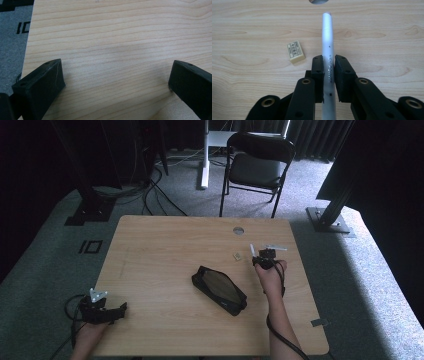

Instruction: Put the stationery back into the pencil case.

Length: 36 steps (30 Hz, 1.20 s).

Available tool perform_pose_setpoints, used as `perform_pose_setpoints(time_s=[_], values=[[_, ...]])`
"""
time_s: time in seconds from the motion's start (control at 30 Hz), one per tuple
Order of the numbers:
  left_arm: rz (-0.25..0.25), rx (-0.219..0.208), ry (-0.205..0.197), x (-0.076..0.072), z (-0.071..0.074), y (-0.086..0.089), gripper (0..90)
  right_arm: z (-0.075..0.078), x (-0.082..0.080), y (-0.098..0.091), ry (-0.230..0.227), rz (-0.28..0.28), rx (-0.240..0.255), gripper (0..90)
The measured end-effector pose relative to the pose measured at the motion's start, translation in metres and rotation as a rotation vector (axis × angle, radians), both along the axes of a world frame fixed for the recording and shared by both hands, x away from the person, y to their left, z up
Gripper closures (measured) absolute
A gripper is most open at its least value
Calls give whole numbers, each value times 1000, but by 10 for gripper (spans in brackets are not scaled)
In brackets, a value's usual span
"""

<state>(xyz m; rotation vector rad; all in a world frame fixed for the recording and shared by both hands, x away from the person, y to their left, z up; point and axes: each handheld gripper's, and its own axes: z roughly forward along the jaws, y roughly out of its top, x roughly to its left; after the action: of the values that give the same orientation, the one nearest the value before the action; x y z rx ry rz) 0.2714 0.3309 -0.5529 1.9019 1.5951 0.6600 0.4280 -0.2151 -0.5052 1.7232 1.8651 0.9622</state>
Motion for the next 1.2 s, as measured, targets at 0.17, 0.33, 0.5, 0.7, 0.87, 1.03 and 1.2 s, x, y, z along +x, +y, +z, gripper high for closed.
perform_pose_setpoints(time_s=[0.17, 0.33, 0.5, 0.7, 0.87, 1.03, 1.2], values=[[0, 0, 0, 0, 0, 0, 4, 4, -5, -1, -5, 11, 2, 786], [0, 0, 0, 0, 0, 0, 4, 11, -9, -2, -14, 21, 1, 787], [0, 0, 0, 0, 0, 0, 4, 23, -15, -1, -36, 48, -10, 787], [0, 0, 0, 0, 0, 0, 4, 34, -23, 2, -58, 91, -17, 787], [0, 0, 0, 0, 0, 0, 3, 41, -28, 5, -65, 121, -12, 787], [0, 0, 0, 0, 0, 0, 4, 46, -33, 10, -72, 155, -1, 787], [0, 1, 0, 0, 0, 0, 4, 51, -38, 15, -74, 187, 10, 787]])
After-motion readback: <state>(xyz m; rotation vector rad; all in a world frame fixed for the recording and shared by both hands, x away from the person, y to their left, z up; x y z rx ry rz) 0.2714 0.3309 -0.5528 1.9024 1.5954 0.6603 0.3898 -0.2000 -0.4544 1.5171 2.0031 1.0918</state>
